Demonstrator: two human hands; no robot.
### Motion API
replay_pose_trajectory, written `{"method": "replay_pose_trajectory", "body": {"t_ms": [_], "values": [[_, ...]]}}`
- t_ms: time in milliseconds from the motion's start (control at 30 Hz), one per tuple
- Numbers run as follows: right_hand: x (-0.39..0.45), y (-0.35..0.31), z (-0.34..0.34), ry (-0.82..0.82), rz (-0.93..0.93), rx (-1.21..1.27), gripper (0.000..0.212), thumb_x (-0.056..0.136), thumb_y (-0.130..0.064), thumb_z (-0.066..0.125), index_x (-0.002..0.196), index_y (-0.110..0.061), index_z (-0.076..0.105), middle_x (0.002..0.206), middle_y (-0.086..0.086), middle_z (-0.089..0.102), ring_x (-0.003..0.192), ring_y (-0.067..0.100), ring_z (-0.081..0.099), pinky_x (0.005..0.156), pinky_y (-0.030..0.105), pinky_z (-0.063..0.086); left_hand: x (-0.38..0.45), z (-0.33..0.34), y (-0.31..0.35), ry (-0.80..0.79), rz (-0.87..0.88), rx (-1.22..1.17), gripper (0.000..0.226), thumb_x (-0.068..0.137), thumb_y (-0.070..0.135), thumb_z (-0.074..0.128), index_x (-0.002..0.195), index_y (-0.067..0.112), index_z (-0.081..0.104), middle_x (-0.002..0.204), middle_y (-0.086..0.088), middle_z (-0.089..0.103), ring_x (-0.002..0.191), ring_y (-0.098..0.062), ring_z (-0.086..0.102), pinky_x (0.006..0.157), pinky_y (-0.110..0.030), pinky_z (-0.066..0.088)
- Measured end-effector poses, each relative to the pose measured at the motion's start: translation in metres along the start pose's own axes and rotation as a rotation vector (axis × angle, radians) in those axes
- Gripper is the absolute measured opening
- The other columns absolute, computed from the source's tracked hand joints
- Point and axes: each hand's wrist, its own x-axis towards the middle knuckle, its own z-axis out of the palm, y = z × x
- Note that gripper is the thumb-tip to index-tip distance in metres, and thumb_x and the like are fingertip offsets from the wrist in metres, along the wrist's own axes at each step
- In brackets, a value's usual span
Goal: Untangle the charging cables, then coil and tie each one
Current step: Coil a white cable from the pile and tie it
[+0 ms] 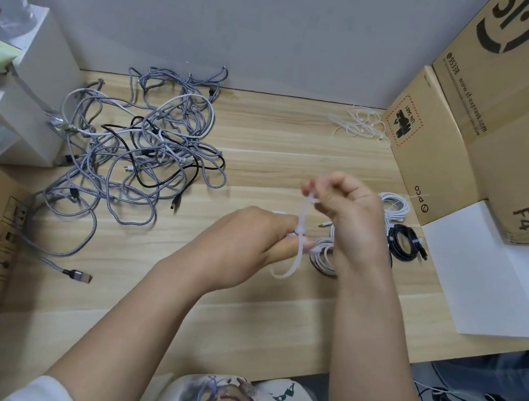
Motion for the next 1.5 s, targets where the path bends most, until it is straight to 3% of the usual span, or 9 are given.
{"method": "replay_pose_trajectory", "body": {"t_ms": [167,333,600,767,967,1133,1200,1333,1500], "values": [[-0.003,0.002,0.01,0.111,0.045,0.409,0.018,0.097,-0.017,0.047,0.08,-0.015,0.053,0.058,-0.008,0.061,0.058,0.008,0.059,0.056,0.021,0.047,-0.001,0.005,0.0,0.085,-0.07,0.037,0.031,0.096,0.034,0.047,0.065,0.036,0.042,0.064,0.021,0.058,0.077,-0.025,0.055,0.058,-0.031,0.034],[-0.014,0.01,0.023,-0.096,0.11,0.114,0.01,0.093,-0.017,0.055,0.089,-0.02,0.063,0.06,-0.007,0.061,0.054,0.007,0.054,0.046,0.017,0.041,0.0,0.01,0.002,0.197,-0.112,0.091,0.032,0.095,0.039,0.041,0.065,0.028,0.043,0.059,0.006,0.045,0.068,-0.029,0.044,0.056,-0.035,0.03],[-0.016,0.006,0.025,0.012,0.161,0.48,0.011,0.096,-0.009,0.047,0.087,-0.009,0.053,0.052,-0.001,0.049,0.047,0.011,0.05,0.048,0.019,0.045,0.0,0.02,0.005,0.081,-0.136,-0.62,0.029,0.088,0.035,0.042,0.06,0.027,0.038,0.059,0.009,0.034,0.057,-0.011,0.03,0.056,-0.026,0.026],[-0.015,0.004,0.022,-0.023,0.162,0.48,0.009,0.095,-0.01,0.049,0.088,-0.01,0.053,0.051,-0.001,0.051,0.047,0.011,0.051,0.05,0.019,0.046,0.004,0.016,0.011,0.005,-0.231,-0.689,0.035,0.097,0.023,0.04,0.065,0.015,0.032,0.045,0.013,0.032,0.052,-0.008,0.027,0.041,-0.011,0.026],[-0.021,-0.004,0.013,-0.145,0.001,0.218,0.019,0.075,-0.028,0.059,0.084,-0.011,0.057,0.051,0.0,0.056,0.058,0.014,0.061,0.068,0.028,0.045,0.003,0.019,-0.003,-0.12,-0.064,-0.534,0.012,0.085,0.031,0.059,0.076,0.029,0.053,0.066,0.017,0.047,0.064,0.002,0.042,0.061,-0.017,0.034],[-0.033,-0.006,0.022,-0.209,-0.023,0.227,0.014,0.077,-0.023,0.061,0.075,-0.011,0.054,0.042,-0.002,0.049,0.045,0.013,0.048,0.054,0.021,0.041,0.013,0.024,-0.016,0.1,-0.18,-0.481,0.028,0.086,0.022,0.056,0.1,-0.003,0.055,0.101,-0.019,0.063,0.094,-0.018,0.058,0.088,-0.036,0.051],[-0.035,-0.003,0.024,-0.236,0.02,0.278,0.015,0.081,-0.019,0.063,0.071,-0.011,0.054,0.04,-0.004,0.042,0.039,0.01,0.039,0.052,0.019,0.037,0.015,0.021,-0.021,0.162,-0.239,-0.454,0.035,0.072,0.031,0.053,0.088,0.0,0.05,0.083,-0.017,0.06,0.08,-0.022,0.055,0.077,-0.042,0.051],[-0.029,-0.003,0.018,-0.255,0.092,0.556,0.015,0.085,-0.018,0.053,0.072,-0.009,0.05,0.039,-0.009,0.031,0.033,0.003,0.025,0.049,0.02,0.027,0.009,0.015,-0.016,-0.007,-0.266,-0.666,0.012,0.078,0.007,0.056,0.082,0.01,0.046,0.056,0.009,0.04,0.051,-0.005,0.035,0.049,-0.019,0.028],[-0.025,-0.006,0.012,-0.297,0.056,0.788,0.023,0.084,-0.019,0.047,0.065,-0.013,0.059,0.041,-0.009,0.028,0.034,0.003,0.025,0.042,0.018,0.032,0.002,0.004,-0.007,-0.22,-0.299,-1.092,0.016,0.064,0.038,0.057,0.07,0.023,0.053,0.067,0.003,0.029,0.052,-0.007,0.033,0.053,-0.024,0.015]]}}
